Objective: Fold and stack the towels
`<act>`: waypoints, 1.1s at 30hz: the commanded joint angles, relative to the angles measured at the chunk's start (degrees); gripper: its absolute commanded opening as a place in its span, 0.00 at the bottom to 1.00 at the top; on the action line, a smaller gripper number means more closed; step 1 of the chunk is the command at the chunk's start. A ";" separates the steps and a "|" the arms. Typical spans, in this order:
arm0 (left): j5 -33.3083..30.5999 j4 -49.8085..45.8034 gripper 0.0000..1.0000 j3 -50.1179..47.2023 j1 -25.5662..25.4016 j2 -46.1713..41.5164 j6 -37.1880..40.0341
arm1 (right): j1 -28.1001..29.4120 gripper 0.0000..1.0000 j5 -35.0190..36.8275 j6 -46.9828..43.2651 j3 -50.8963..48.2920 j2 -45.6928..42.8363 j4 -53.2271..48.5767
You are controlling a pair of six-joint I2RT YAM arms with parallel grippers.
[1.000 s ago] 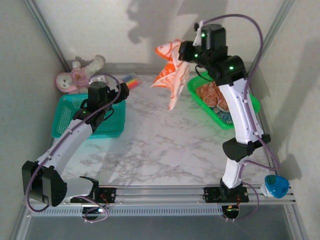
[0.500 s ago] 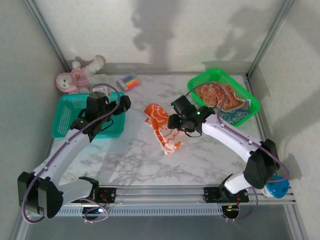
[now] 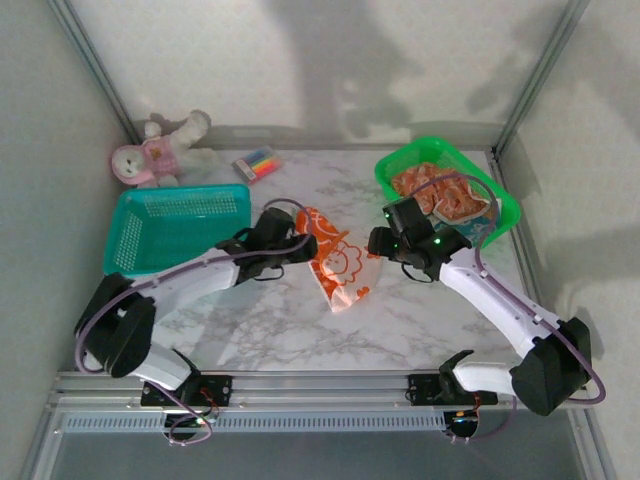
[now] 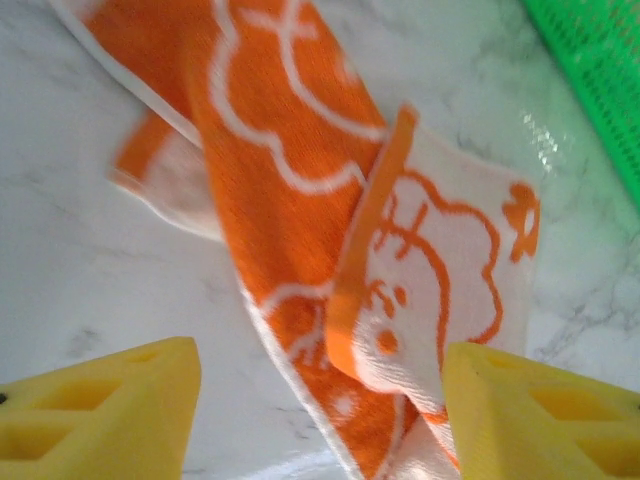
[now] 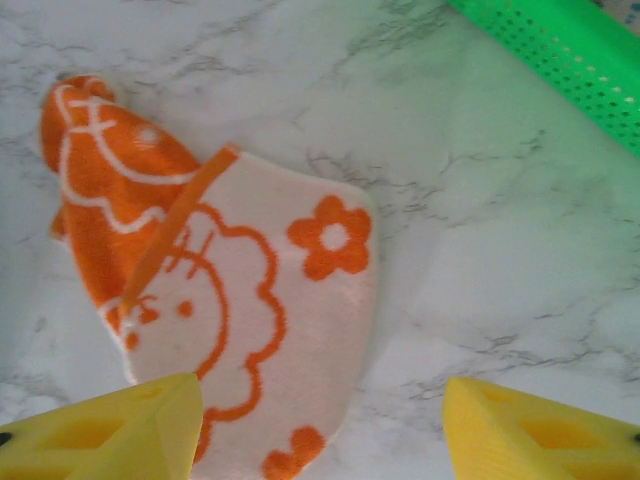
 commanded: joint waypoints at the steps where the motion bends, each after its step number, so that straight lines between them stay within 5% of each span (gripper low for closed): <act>1: -2.26 2.76 0.57 4.18 -2.93 5.59 -4.70 | -1.90 0.65 -3.17 -4.99 -0.90 -0.41 1.45; 19: 0.90 6.51 0.45 4.53 -3.84 16.44 -6.28 | -4.59 0.59 -11.32 -7.50 4.26 10.48 6.55; 25: 1.37 7.34 0.20 3.04 -3.88 16.33 -5.34 | -4.59 0.52 -13.16 -7.52 11.64 21.79 7.43; 33: 0.77 7.04 0.22 1.99 -4.06 15.54 -4.82 | -4.81 0.49 -14.37 -8.48 24.03 39.15 6.68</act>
